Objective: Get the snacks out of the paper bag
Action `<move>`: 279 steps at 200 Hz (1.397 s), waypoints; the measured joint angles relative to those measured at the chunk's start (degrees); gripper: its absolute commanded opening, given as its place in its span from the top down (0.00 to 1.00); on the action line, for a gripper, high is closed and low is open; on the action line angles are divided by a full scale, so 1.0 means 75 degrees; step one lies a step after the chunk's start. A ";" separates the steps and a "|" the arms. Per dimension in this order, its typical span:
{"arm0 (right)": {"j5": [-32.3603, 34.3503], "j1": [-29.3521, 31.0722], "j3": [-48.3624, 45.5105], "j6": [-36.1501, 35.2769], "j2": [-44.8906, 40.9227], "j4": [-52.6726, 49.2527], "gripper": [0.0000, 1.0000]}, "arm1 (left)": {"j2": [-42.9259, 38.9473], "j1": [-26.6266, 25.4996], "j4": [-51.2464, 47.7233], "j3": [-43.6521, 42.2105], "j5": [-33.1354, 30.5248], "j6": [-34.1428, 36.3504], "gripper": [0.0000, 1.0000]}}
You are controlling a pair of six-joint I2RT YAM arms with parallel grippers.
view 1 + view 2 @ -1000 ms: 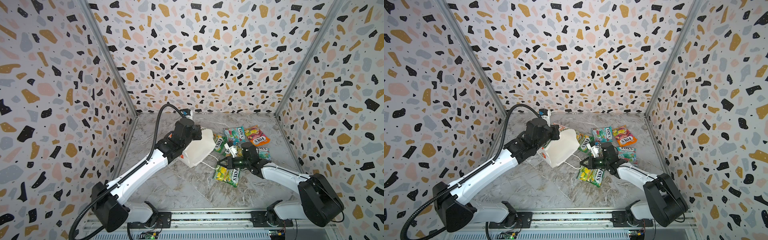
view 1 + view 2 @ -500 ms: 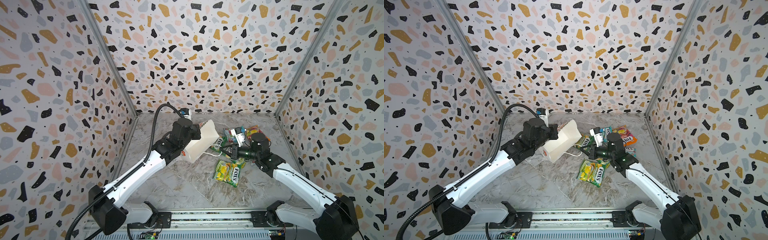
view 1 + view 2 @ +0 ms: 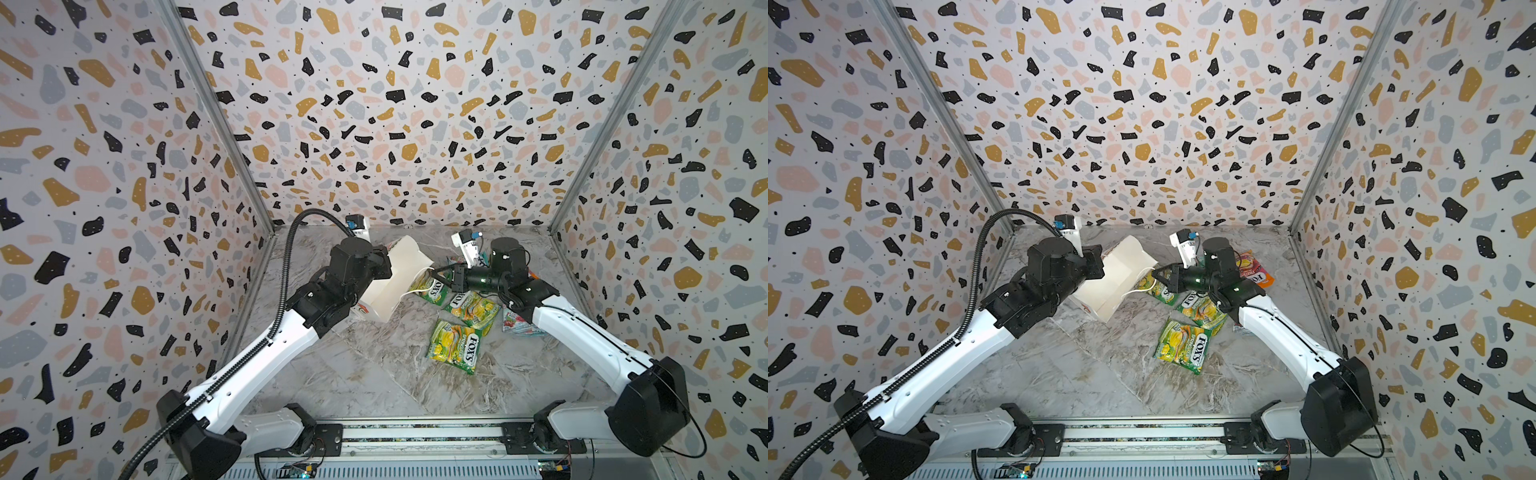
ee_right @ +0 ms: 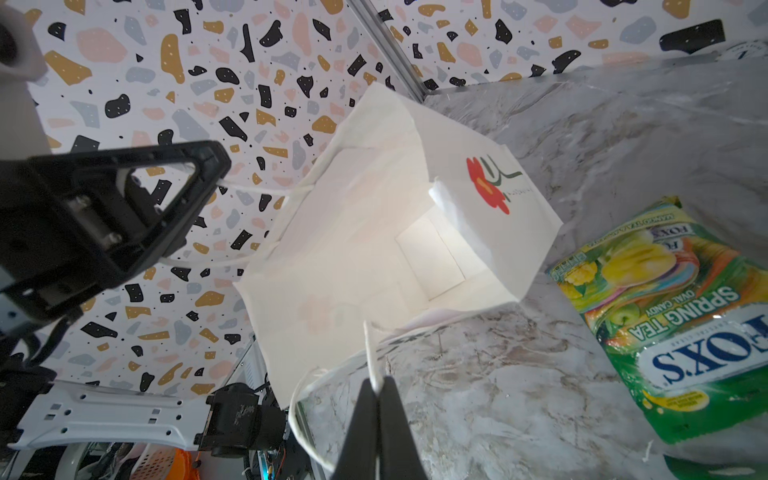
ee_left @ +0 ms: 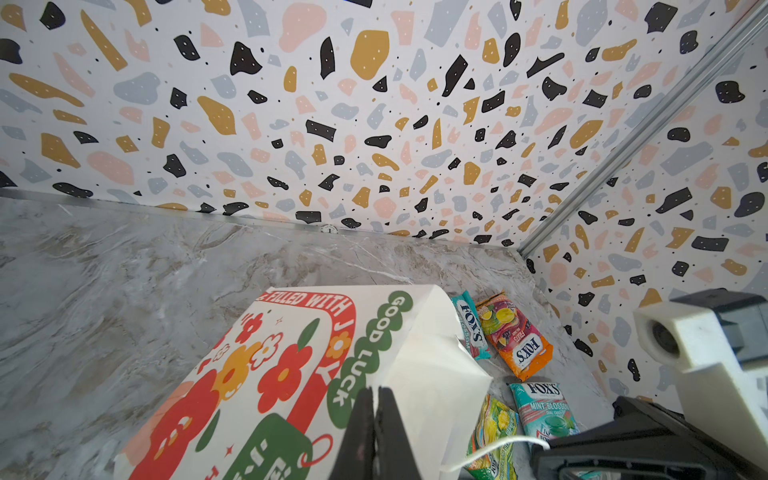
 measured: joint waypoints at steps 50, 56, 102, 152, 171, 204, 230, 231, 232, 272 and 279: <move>0.0137 -0.0262 0.1218 0.0073 0.1139 -0.0242 1.00 | 0.0335 0.1096 0.0216 -0.0087 0.0816 0.0111 1.00; 0.0157 -0.0289 0.1338 0.0117 0.1265 -0.0268 1.00 | 0.0423 0.1259 0.0221 -0.0073 0.0965 0.0157 1.00; 0.0254 -0.0399 0.2087 0.0460 0.1915 -0.0385 1.00 | 0.1425 0.2270 0.0160 0.0638 0.1851 0.0667 1.00; 0.0108 -0.0460 0.3232 0.0848 0.2923 -0.0227 0.78 | 0.2305 0.2841 0.0146 0.1425 0.2326 0.1306 1.00; -0.0064 -0.0469 0.3710 0.0988 0.3381 -0.0189 0.60 | 0.2570 0.2946 0.0160 0.1614 0.2448 0.1495 1.00; -0.0227 -0.0475 0.4508 0.1046 0.3914 -0.0256 0.48 | 0.2865 0.2999 0.0093 0.1845 0.2626 0.1743 0.74; -0.0198 -0.0498 0.5091 0.0889 0.3978 -0.0536 0.41 | 0.3083 0.3008 -0.0038 0.2209 0.2626 0.1894 0.45; -0.0198 -0.0501 0.5120 0.0880 0.3978 -0.0545 0.41 | 0.3089 0.3010 -0.0041 0.2229 0.2617 0.1915 0.44; -0.0195 -0.0504 0.5135 0.0880 0.3978 -0.0551 0.41 | 0.3092 0.3010 -0.0044 0.2238 0.2614 0.1920 0.43; -0.0137 -0.0659 0.5581 0.0504 0.3940 -0.0571 0.34 | 0.3110 0.3037 -0.0251 0.2736 0.2247 0.2241 0.10; -0.0117 -0.0711 0.5581 0.0443 0.3926 -0.0577 0.33 | 0.3107 0.3037 -0.0259 0.2815 0.2183 0.2294 0.08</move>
